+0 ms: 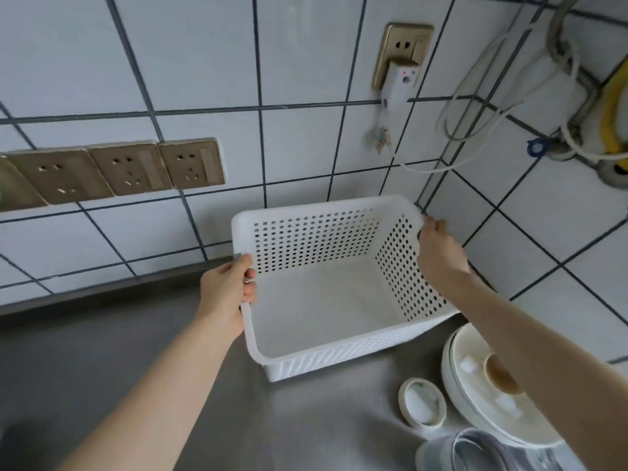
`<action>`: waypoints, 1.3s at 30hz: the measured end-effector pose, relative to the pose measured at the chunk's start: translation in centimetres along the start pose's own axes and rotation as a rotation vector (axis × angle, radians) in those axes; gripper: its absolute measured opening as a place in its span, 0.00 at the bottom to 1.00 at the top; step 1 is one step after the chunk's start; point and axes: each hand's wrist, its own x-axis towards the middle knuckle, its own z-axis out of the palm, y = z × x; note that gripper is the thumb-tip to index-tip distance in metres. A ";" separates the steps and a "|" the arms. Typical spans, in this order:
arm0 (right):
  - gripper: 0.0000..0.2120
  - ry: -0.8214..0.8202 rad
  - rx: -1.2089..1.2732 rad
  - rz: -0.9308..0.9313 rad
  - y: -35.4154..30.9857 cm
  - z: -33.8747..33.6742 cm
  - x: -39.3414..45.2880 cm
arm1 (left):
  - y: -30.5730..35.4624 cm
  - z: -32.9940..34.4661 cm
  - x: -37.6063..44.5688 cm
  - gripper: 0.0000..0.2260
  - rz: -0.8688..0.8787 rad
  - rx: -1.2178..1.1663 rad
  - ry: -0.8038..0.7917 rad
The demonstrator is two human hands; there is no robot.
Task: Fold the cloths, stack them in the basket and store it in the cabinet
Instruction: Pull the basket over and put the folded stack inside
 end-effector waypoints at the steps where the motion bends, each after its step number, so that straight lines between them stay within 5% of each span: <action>1: 0.21 -0.010 0.023 -0.006 -1.4 -0.5 -1.3 | 0.3 -1.9 -0.9 0.06 -0.002 0.000 0.012; 20: 0.14 -0.308 0.473 0.046 -20.5 1.2 -15.9 | 1.6 -28.8 -8.0 0.10 0.095 0.215 0.236; 39: 0.10 -0.243 0.489 0.094 -19.8 1.6 -15.6 | 0.3 -29.0 -5.7 0.09 0.061 0.173 0.115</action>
